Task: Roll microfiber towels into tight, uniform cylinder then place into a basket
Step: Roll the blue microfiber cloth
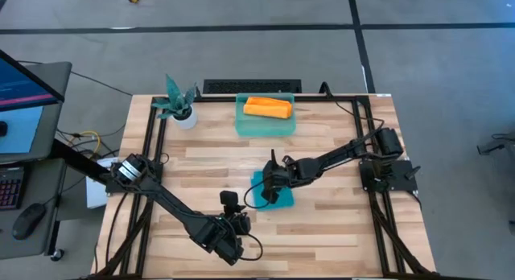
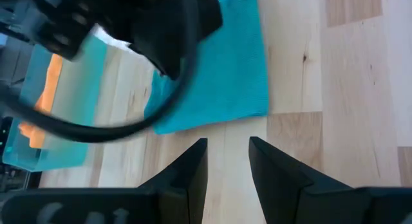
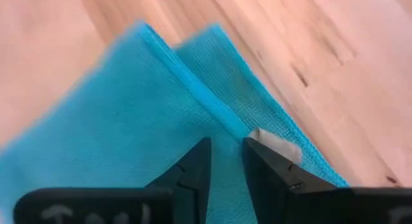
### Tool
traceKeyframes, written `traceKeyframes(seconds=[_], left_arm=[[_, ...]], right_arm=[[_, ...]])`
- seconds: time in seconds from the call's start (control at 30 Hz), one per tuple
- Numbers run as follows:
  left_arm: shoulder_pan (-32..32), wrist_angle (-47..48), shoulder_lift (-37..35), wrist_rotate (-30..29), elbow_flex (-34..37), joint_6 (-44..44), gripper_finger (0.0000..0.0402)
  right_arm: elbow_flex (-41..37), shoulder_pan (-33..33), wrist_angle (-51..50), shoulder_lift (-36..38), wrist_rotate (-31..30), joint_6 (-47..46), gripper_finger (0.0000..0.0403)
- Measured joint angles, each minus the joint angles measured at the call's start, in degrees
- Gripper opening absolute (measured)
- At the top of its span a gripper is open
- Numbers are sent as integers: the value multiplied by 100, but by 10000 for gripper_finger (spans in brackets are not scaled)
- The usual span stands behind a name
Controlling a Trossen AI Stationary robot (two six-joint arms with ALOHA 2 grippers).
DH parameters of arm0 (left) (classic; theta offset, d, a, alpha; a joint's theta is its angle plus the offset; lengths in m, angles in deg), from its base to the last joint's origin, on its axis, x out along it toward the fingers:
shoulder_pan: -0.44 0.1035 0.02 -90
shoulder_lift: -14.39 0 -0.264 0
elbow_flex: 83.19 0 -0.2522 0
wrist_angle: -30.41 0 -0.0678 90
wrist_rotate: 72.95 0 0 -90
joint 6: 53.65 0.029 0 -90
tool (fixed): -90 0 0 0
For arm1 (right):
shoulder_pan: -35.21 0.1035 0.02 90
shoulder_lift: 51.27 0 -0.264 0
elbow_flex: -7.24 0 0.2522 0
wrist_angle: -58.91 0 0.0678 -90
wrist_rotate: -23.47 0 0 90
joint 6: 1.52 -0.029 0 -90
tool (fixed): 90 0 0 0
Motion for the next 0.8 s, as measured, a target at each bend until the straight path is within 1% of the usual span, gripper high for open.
traceKeyframes(seconds=[0.17,0.27,0.33,0.5,0.57,0.7,0.8], left_arm=[[1,-45,0,-37,0,-94,106],[15,-228,0,-212,72,-107,106],[31,-418,0,-361,212,-24,106],[223,-933,0,-394,579,53,106],[324,-1184,4,-269,678,206,105],[532,-1909,4,275,814,635,93],[663,-2693,4,373,954,1169,81]], right_arm=[[7,224,-207,482,-484,-3,113],[6,431,-486,798,-822,-5,113],[7,596,-816,1037,-1085,-89,113],[0,1057,-1658,1529,-1898,-513,113],[-36,1234,-1844,1689,-2071,-649,113],[-269,1513,-1937,1990,-2100,-717,113],[-398,1656,-2029,2140,-2160,-802,113]])
